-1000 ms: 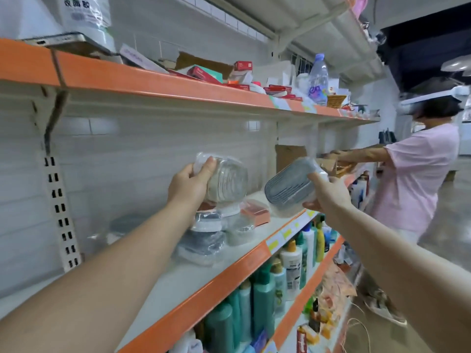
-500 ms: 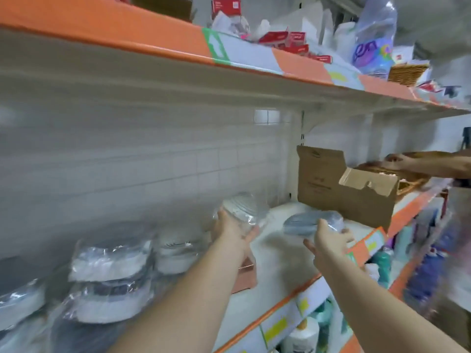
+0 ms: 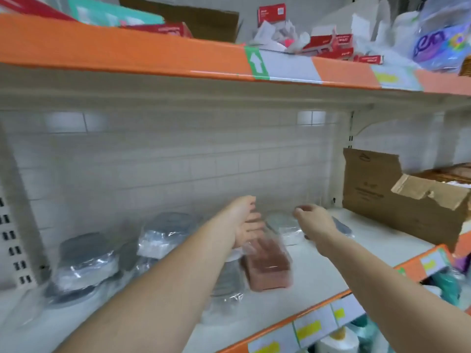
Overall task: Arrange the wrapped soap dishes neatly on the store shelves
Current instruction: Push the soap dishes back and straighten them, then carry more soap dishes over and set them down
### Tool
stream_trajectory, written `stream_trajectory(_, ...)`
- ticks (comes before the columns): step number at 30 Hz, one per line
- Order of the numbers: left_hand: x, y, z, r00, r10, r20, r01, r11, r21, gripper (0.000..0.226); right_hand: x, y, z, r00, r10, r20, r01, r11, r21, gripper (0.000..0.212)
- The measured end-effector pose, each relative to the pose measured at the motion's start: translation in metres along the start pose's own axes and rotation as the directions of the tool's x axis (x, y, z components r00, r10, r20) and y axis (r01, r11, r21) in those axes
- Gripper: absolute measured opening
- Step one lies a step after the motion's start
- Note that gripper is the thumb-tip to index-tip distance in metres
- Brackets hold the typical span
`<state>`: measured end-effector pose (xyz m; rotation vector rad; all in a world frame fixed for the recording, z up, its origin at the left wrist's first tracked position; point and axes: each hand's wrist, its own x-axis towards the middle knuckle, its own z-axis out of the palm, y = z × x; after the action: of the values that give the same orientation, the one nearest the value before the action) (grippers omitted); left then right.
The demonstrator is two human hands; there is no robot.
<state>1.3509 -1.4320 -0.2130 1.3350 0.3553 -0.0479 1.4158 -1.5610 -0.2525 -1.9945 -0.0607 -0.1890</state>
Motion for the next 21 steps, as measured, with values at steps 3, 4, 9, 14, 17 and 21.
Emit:
stream_trajectory(3,-0.047,0.015,-0.057,0.989,0.101,-0.107,-0.098,0.995,0.033,0.043,-0.045,-0.049,0.033,0.979,-0.131,0.156,0.14,0.989,-0.043,0.025)
stream_trajectory(4,-0.063,0.018,-0.071,0.984,0.12,-0.128,-0.115,0.992,0.043,0.042,-0.059,-0.061,0.041,0.968,-0.166,0.188,0.178,0.983,-0.051,0.024)
stream_trajectory(9,-0.204,0.019,-0.192,0.916,0.245,-0.318,-0.226,0.969,0.097,0.04,-0.196,-0.143,0.106,0.859,-0.331,0.391,0.377,0.925,-0.047,0.029)
stream_trajectory(14,-0.378,0.01,-0.32,0.772,0.359,-0.525,-0.292,0.933,0.21,0.034,-0.355,-0.224,0.179,0.676,-0.481,0.558,0.527,0.845,0.089,0.031)
stream_trajectory(17,-0.474,0.015,-0.381,0.641,0.407,-0.651,-0.298,0.913,0.277,0.028,-0.443,-0.28,0.207,0.561,-0.569,0.602,0.585,0.787,0.199,0.029)
stream_trajectory(21,-0.572,0.03,-0.439,0.508,0.474,-0.719,-0.301,0.88,0.367,0.034,-0.535,-0.352,0.225,0.421,-0.666,0.616,0.615,0.709,0.346,0.007)
